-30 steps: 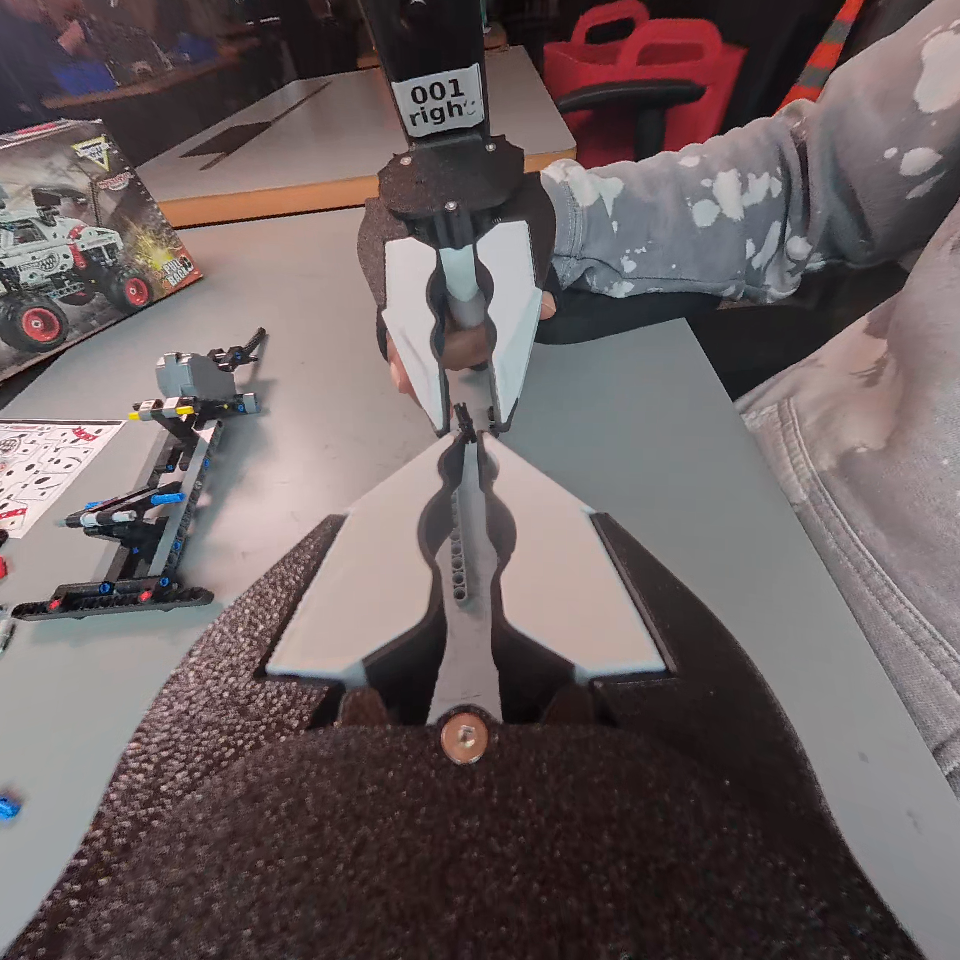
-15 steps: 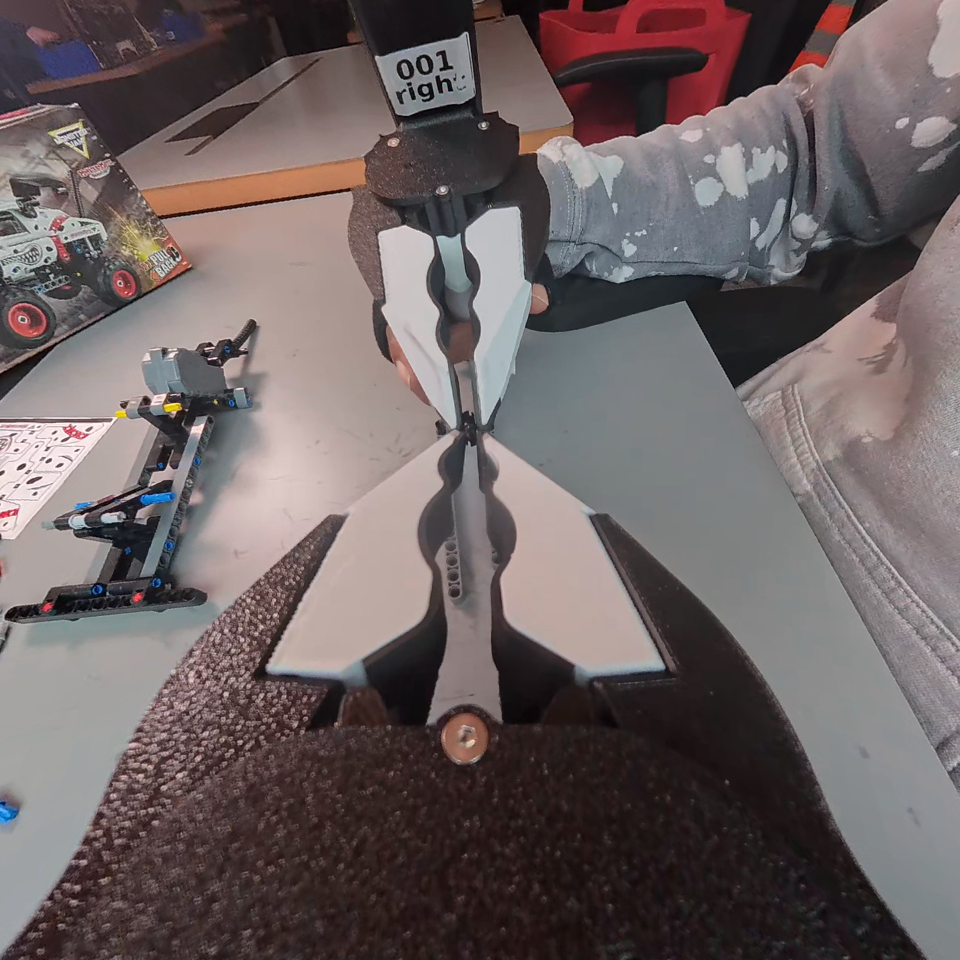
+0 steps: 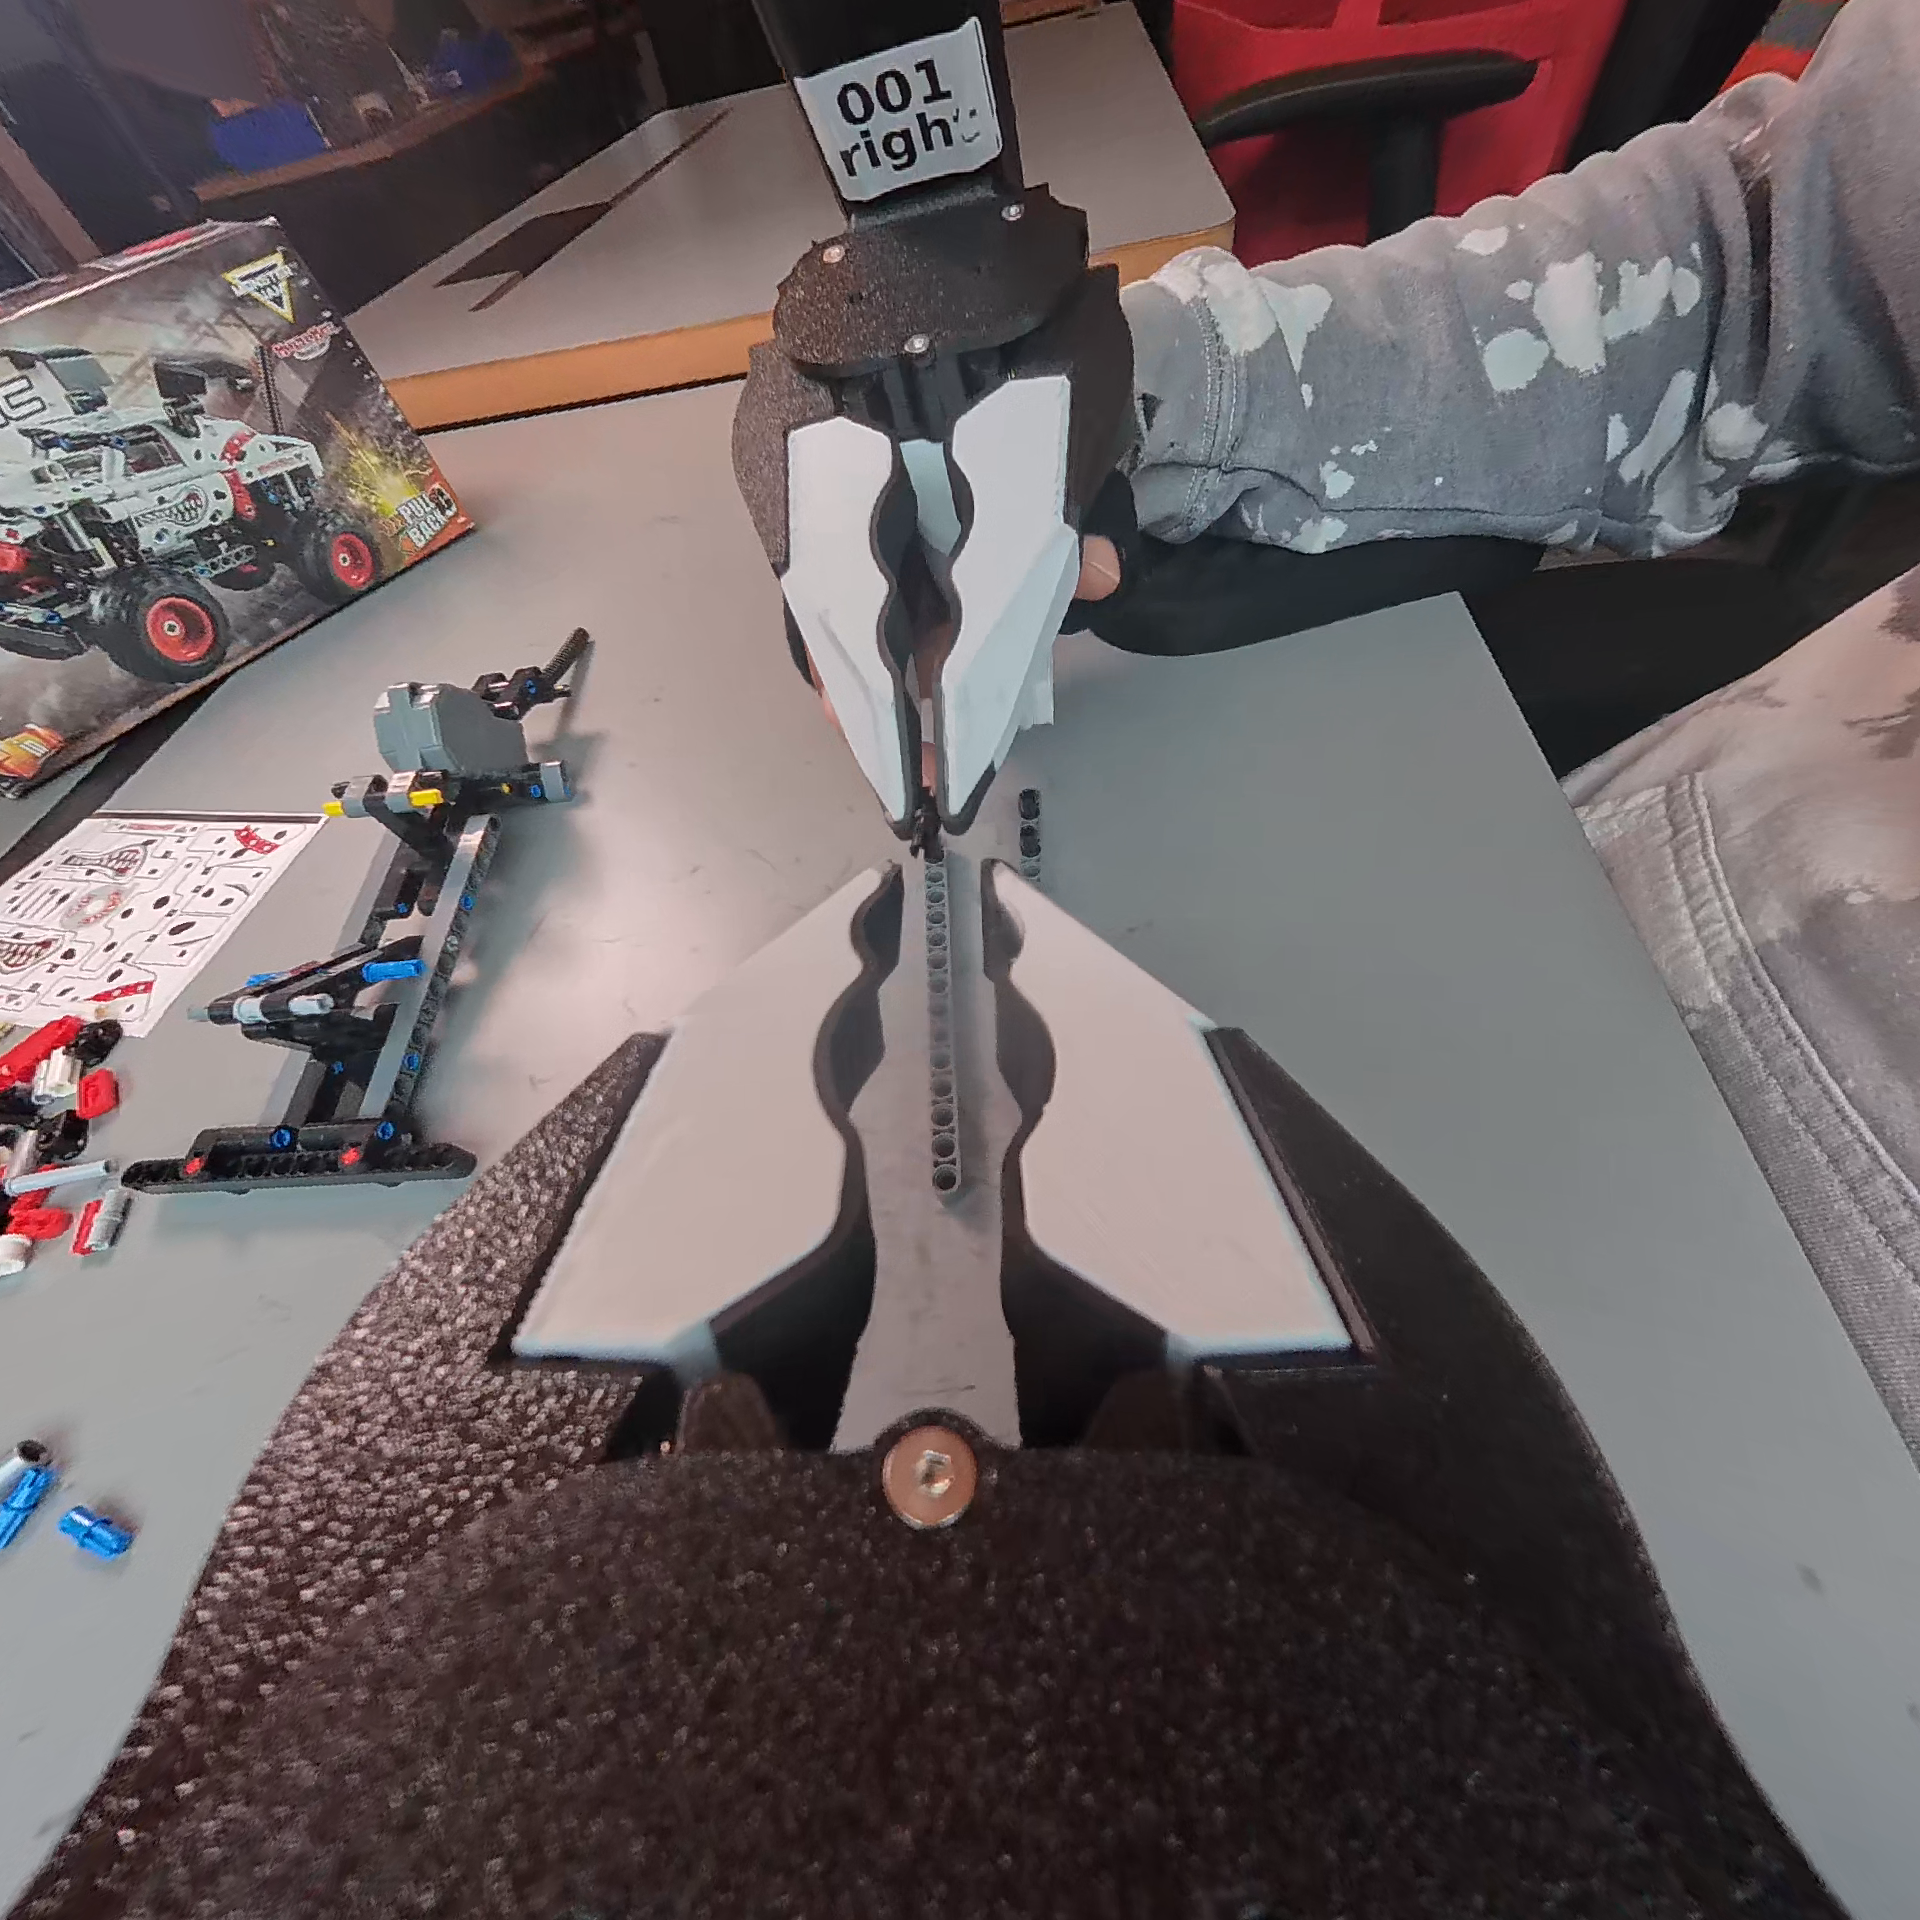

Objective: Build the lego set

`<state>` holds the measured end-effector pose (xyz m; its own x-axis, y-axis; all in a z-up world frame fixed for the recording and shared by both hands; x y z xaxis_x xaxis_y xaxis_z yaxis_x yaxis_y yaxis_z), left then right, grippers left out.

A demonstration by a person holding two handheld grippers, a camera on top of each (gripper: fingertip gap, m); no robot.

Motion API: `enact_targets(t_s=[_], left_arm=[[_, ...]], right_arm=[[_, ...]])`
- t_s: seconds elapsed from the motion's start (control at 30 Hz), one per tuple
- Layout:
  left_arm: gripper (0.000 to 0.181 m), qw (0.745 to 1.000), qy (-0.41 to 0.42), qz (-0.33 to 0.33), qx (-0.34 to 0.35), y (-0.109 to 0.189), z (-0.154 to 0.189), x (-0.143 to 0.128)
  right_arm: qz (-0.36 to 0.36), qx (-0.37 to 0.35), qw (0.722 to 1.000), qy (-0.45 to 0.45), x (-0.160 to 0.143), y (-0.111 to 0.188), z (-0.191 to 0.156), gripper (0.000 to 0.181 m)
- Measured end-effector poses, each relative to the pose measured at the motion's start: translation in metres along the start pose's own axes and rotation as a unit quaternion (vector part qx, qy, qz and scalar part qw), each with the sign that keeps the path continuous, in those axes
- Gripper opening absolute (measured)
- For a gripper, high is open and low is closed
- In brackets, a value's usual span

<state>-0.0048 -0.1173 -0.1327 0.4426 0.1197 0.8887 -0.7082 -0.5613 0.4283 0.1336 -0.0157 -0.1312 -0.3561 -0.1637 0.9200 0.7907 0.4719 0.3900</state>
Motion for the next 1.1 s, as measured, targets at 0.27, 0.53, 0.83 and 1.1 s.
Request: enact_targets(t_s=[0.27,0.53,0.83,1.1], left_arm=[[0.009,1.000,-0.018,-0.017,0.016,-0.004,0.003,0.000],[0.006,1.000,0.001,0.024,0.009,0.004,0.002,0.007],[0.006,0.994,0.039,0.099,-0.026,0.016,0.001,0.015],[0.024,0.994,0.050,-0.097,0.010,-0.005,-0.008,-0.015]], right_arm=[[-0.015,0.006,1.000,-0.001,-0.003,-0.006,-0.001,0.004],[0.035,0.005,0.999,0.009,0.006,-0.003,-0.005,0.004],[0.078,-0.007,0.996,0.034,0.021,0.000,-0.014,0.004],[-0.206,-0.058,0.976,0.034,0.006,0.033,0.016,0.004]])
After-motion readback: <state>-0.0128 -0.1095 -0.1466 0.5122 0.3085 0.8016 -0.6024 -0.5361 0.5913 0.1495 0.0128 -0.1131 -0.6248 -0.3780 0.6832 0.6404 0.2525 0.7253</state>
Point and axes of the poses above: each gripper's, where its closed fingertips meet, y back along the fingers, x out of its top, z = x × y across the jaws, the point moved 9 cm from there along y, back along the fingers, and after that the axes turned 6 degrees about -z, right-handed, at the moved point
